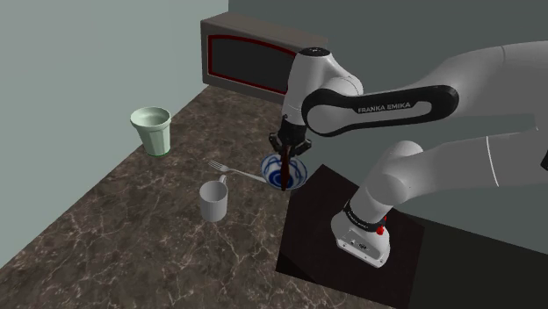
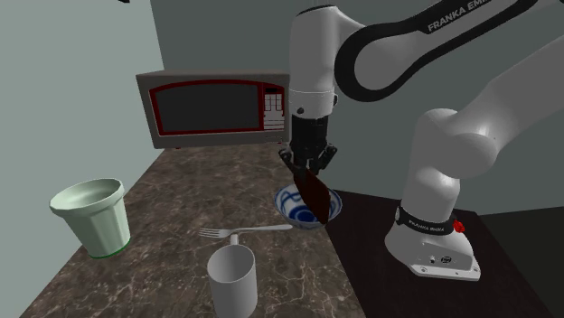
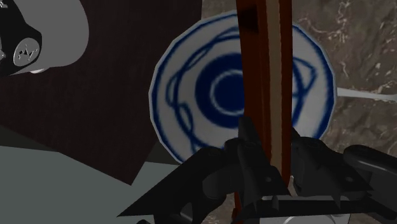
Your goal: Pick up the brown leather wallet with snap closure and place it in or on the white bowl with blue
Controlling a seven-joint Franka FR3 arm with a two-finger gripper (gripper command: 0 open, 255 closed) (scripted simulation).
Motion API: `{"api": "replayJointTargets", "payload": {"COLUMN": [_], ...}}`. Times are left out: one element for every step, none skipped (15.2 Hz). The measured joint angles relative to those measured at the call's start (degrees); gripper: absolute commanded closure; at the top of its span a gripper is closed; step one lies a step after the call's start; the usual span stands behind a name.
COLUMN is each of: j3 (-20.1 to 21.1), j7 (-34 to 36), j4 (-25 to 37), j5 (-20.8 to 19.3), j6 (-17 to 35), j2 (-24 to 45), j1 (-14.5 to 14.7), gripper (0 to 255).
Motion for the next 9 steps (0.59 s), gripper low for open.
{"api": "replayJointTargets", "payload": {"j3": [0.0,0.0,0.0,0.0,0.0,0.1,0.1,0.1,0.1], "j7": [0.0,0.0,0.0,0.0,0.0,0.0,0.0,0.0,0.0], "j4": [0.0,0.0,0.0,0.0,0.0,-0.1,-0.1,-0.1,-0.1], "j5": [0.0,0.0,0.0,0.0,0.0,0.0,0.0,0.0,0.0], "j6": [0.1,0.1,0.1,0.1,0.1,0.1,0.1,0.1,0.1], "j2": [0.0,0.0,0.0,0.0,0.1,0.1,0.1,0.1,0.1], "j1": [0.0,0.0,0.0,0.0,0.0,0.0,0.0,0.0,0.0], "gripper": [255,255,255,0,0,0,0,0,0]}}
